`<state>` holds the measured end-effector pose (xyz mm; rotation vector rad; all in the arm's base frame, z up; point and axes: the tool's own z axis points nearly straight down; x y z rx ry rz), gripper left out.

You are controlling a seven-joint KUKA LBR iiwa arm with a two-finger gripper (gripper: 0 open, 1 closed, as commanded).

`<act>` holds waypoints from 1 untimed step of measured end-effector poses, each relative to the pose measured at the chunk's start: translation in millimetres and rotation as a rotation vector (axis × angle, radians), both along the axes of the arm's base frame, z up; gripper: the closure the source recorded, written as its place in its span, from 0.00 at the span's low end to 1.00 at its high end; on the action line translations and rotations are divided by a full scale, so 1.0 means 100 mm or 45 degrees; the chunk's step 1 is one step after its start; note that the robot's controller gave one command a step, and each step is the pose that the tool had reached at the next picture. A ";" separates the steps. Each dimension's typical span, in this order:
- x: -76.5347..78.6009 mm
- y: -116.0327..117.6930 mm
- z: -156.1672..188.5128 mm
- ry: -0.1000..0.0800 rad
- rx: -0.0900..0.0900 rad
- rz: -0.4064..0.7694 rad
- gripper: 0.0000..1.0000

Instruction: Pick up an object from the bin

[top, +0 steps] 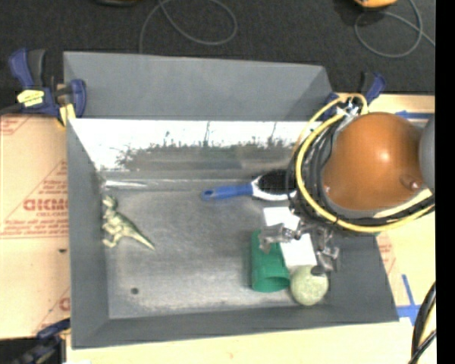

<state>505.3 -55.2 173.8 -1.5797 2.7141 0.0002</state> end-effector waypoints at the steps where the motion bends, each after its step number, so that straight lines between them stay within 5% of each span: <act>1: -0.10 -0.27 -0.08 0.000 0.001 -0.055 0.00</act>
Offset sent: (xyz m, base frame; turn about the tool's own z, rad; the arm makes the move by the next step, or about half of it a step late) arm -0.0174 -0.0139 -0.0242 0.0732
